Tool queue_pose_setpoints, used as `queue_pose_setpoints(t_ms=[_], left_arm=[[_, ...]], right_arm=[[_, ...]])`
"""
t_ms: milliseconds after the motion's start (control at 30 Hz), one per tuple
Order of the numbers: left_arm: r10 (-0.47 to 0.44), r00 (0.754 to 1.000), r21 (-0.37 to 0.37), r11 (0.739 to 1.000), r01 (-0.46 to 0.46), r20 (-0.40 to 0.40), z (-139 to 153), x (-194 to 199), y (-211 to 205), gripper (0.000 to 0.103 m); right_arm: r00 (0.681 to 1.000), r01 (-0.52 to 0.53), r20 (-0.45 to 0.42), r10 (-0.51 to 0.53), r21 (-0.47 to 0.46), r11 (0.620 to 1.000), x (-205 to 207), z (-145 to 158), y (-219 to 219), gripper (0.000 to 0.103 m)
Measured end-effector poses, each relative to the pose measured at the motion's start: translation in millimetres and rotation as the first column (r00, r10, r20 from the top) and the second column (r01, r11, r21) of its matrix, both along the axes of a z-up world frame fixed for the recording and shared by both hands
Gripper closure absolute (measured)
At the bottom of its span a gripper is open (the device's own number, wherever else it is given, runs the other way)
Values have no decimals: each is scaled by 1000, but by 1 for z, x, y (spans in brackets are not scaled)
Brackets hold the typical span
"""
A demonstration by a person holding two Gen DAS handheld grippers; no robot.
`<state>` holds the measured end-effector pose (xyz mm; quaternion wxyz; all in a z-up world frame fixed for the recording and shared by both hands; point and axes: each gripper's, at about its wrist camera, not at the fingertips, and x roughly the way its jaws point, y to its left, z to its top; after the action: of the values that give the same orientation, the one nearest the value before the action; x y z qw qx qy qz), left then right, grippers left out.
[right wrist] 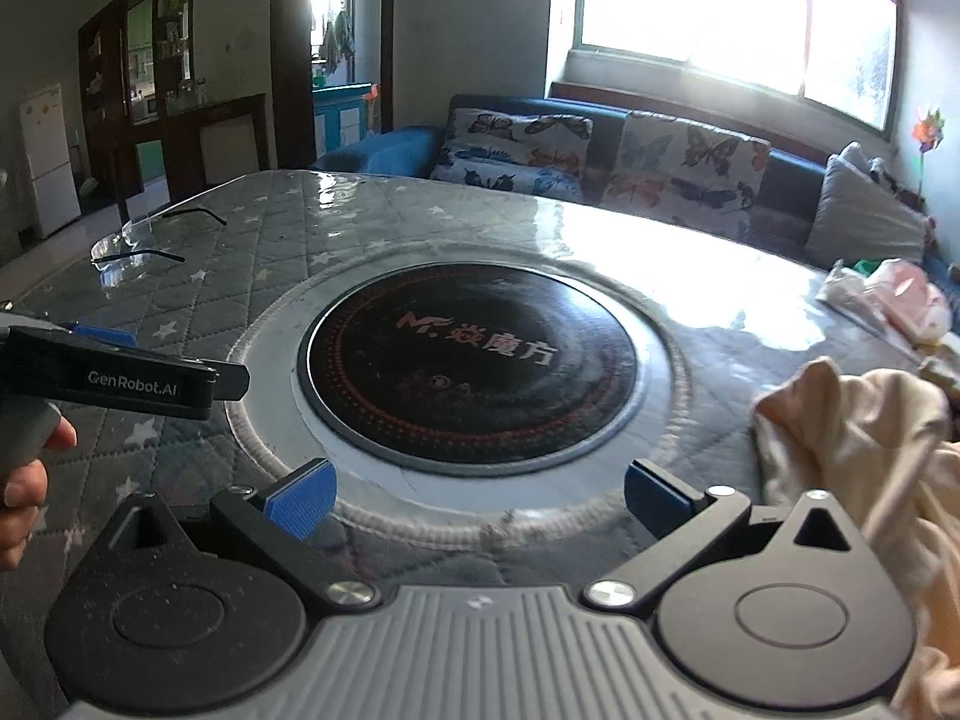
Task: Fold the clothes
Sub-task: 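Move both tools toward the crumpled cream shirt on the table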
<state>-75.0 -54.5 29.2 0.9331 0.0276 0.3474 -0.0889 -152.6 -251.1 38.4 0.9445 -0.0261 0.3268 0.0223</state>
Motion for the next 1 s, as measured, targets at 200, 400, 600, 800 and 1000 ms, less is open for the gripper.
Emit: queue_pose_setpoints(t_ms=[200,400,600,800,1000], left_arm=[[-58,998,-19,998,58,1,11,-17,-18,0],[-114,993,-3,993,114,17,19,-32,-42,0],[-174,985,3,985,174,16,22,-47,-62,0],[-228,974,5,974,228,6,24,-57,-78,0],[-266,964,9,964,266,1,26,-64,-91,0]], right_arm=[[999,40,7,-40,18,999,-22,8,-14,0],[997,80,17,-80,-4,997,-45,15,-28,0],[992,124,21,-124,1,992,-69,19,-45,0],[986,166,32,-166,-11,986,-92,22,-54,0],[980,196,39,-196,-4,981,-106,24,-60,0]])
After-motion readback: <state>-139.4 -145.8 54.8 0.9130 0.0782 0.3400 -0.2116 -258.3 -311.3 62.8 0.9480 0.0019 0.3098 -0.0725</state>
